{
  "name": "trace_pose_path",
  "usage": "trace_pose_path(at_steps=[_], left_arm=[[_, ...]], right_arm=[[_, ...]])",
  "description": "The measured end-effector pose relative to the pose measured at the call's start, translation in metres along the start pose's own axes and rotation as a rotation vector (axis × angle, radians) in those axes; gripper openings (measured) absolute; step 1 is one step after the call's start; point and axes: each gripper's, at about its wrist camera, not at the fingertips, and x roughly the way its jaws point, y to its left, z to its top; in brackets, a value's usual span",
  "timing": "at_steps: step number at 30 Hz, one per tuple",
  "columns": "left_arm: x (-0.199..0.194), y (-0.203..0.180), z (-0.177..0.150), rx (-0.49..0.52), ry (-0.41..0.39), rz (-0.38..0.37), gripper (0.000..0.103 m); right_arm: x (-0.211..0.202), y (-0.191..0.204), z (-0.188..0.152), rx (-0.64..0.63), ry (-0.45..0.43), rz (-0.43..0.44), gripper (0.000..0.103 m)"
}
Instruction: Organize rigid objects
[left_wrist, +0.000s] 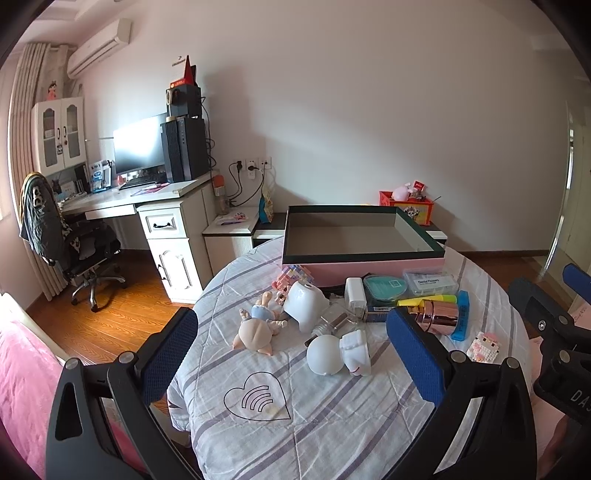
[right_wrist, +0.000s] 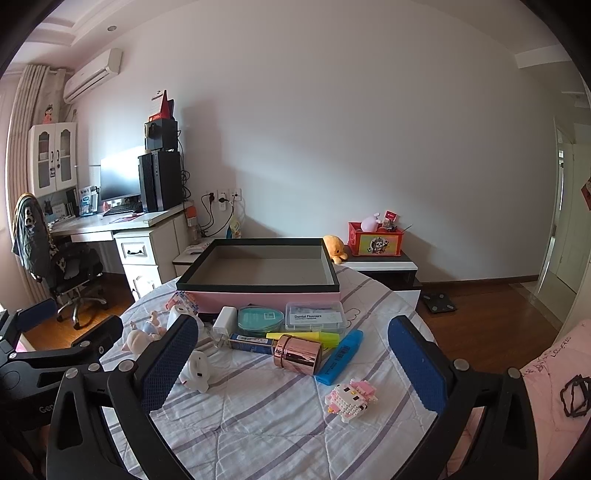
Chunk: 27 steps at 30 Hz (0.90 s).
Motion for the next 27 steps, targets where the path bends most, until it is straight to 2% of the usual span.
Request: trace_pose_path(at_steps=[14, 22, 27], left_arm=[[0.011, 0.003, -0.005, -0.006, 0.025, 0.016, 0.103], [0.047, 0.022, -0.032, -0.025, 0.133, 0.028, 0.103], [0.067, 0.010, -0.041, -0.016, 0.190, -0.020, 0.103]], right_arm=[[0.004, -0.006, -0.001, 0.005, 0.013, -0.010, 0.103], [0.029, -0.019, -0.016, 0.013, 0.068, -0.028, 0.103], [0.050, -0.026, -0.030, 0.017, 0.118, -0.023, 0.103]])
